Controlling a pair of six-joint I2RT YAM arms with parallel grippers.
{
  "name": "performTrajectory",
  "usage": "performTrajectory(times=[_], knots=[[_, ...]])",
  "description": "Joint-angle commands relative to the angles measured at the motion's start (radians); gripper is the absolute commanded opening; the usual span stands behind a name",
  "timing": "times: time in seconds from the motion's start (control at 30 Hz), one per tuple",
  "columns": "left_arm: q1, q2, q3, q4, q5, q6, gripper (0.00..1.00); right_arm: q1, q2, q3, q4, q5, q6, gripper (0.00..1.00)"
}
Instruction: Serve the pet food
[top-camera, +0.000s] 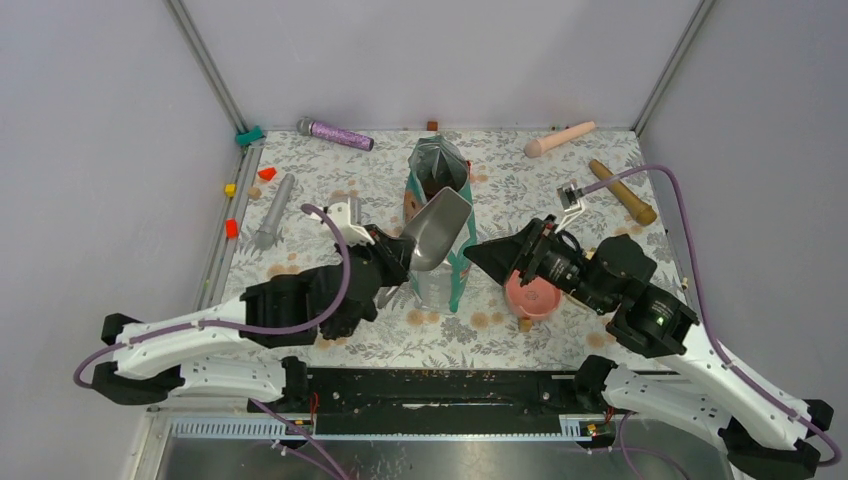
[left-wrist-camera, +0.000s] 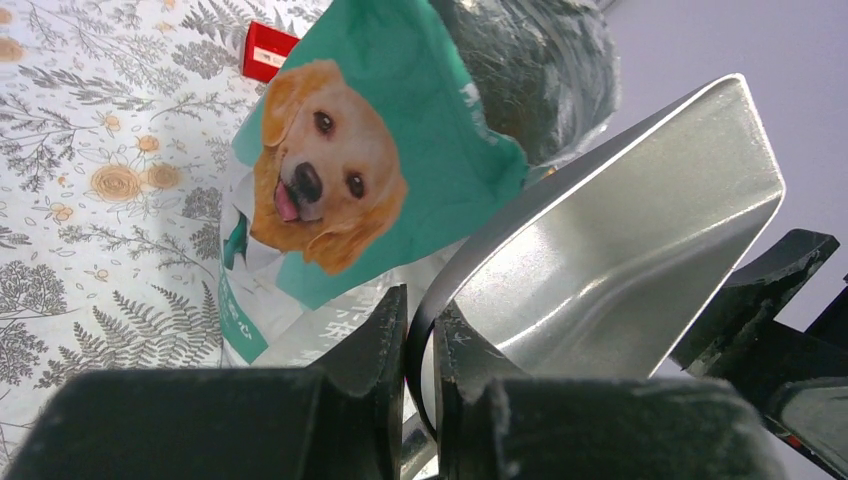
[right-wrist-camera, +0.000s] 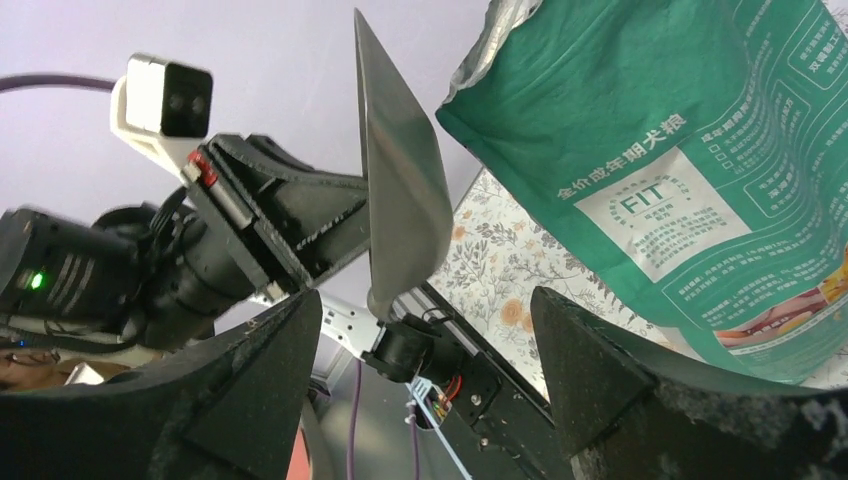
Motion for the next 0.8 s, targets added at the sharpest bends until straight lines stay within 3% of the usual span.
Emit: performTrajectory(times=[0.0, 0.2, 0.27, 0.37, 0.43, 0.47, 0.6, 0.63, 0.7, 0.77], knots=[[-0.067, 0.062, 0.100, 0.083, -0.209, -0.026, 0.00, 0.075, 0.046, 0.080, 0.002, 0.188, 0.035, 0.83], [-0.104, 0.141, 0.139, 0.158, -0.266, 0.044, 0.00, 0.156, 0.159, 0.179, -0.105, 0.333, 0.007, 0.71], [-0.113, 0.154, 0.146, 0.162, -0.285, 0.063, 0.00, 0.165, 0.185, 0.205, -0.143, 0.355, 0.007, 0.59], [-0.114, 0.157, 0.143, 0.177, -0.261, 0.104, 0.00, 0.170, 0.199, 0.228, -0.185, 0.403, -0.010, 0.27], [-0.114, 0.144, 0.122, 0.231, -0.198, 0.166, 0.13, 0.170, 0.191, 0.227, -0.198, 0.433, -0.027, 0.08], [-0.114, 0.133, 0.092, 0.277, -0.154, 0.211, 0.30, 0.170, 0.185, 0.226, -0.204, 0.439, -0.034, 0.00], [-0.114, 0.092, 0.026, 0.327, -0.014, 0.287, 0.83, 0.170, 0.170, 0.249, -0.269, 0.428, -0.085, 0.00], [-0.114, 0.083, 0.023, 0.315, 0.030, 0.298, 0.91, 0.170, 0.170, 0.256, -0.294, 0.414, -0.102, 0.00], [-0.114, 0.061, 0.024, 0.276, 0.135, 0.313, 0.98, 0.170, 0.182, 0.291, -0.381, 0.362, -0.149, 0.00], [-0.114, 0.037, 0.027, 0.219, 0.210, 0.325, 0.99, 0.170, 0.202, 0.325, -0.475, 0.285, -0.220, 0.00]])
